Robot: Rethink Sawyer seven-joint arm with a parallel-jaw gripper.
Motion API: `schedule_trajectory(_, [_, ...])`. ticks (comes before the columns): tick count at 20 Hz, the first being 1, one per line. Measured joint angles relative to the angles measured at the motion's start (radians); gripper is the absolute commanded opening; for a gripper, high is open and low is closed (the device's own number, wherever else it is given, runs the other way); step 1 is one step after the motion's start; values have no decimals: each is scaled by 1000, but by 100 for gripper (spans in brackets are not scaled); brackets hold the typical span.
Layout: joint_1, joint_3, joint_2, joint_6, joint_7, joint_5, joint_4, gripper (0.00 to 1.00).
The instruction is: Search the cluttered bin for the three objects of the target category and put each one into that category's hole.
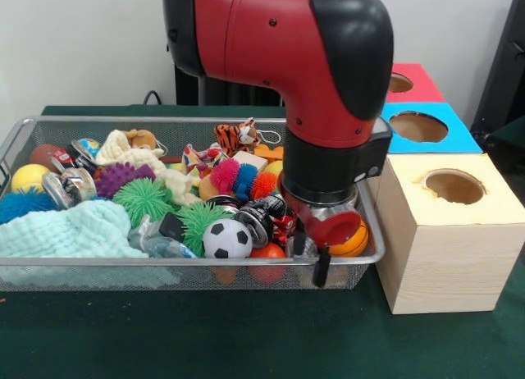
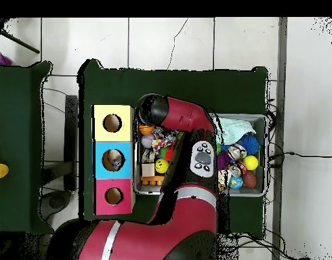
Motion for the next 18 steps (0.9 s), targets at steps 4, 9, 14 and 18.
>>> schedule_trajectory(4, [20,0,-30,0,0,18,33,100])
schedule_trajectory(9, [40,0,-90,3,0,29,79,100])
schedule_trajectory(14, [34,-2,-127,26,0,28,88,100])
schedule_trajectory(18, [6,-2,-150,37,0,27,88,100])
